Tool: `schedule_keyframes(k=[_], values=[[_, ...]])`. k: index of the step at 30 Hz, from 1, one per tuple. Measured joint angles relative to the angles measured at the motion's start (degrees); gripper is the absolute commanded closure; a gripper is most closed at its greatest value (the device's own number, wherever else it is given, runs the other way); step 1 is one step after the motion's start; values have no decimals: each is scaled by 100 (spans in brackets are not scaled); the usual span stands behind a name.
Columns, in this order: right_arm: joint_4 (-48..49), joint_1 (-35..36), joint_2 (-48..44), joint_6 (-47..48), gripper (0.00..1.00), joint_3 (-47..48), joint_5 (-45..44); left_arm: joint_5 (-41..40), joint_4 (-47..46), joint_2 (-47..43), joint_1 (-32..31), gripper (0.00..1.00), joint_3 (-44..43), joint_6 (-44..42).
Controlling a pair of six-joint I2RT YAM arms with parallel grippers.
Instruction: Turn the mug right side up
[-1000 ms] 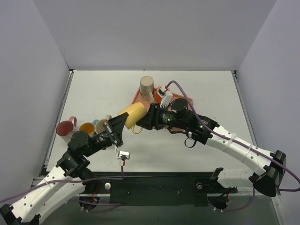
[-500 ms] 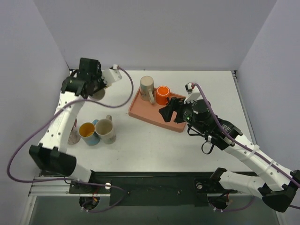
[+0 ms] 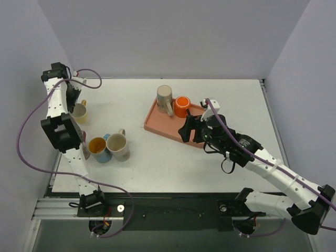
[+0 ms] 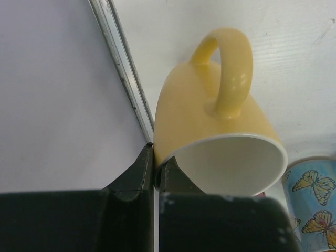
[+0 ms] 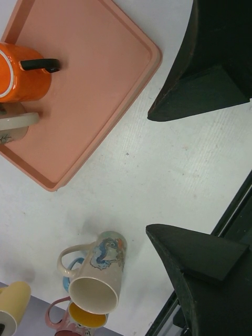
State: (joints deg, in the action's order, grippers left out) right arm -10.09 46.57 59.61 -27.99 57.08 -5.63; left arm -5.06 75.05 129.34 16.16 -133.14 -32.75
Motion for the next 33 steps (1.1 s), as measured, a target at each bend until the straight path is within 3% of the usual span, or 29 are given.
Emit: schedule_keyframes(k=[7,17,19,20,22,33], values=[[0,2,284,-2,26,0,4,334,175,164,267,100,46,55],[17,35,393,-20,26,0,50,597,240,164,275,99,835,33],[24,28,426,-4,26,2,50,599,243,164,280,86,835,31],[24,17,472,17,26,7,48,595,238,164,280,71,835,24],[26,-31,610,96,26,35,46,588,234,166,282,51,833,-11],[125,-341,2811,1381,42,1506,-485,748,236,-46,286,40,431,-199]])
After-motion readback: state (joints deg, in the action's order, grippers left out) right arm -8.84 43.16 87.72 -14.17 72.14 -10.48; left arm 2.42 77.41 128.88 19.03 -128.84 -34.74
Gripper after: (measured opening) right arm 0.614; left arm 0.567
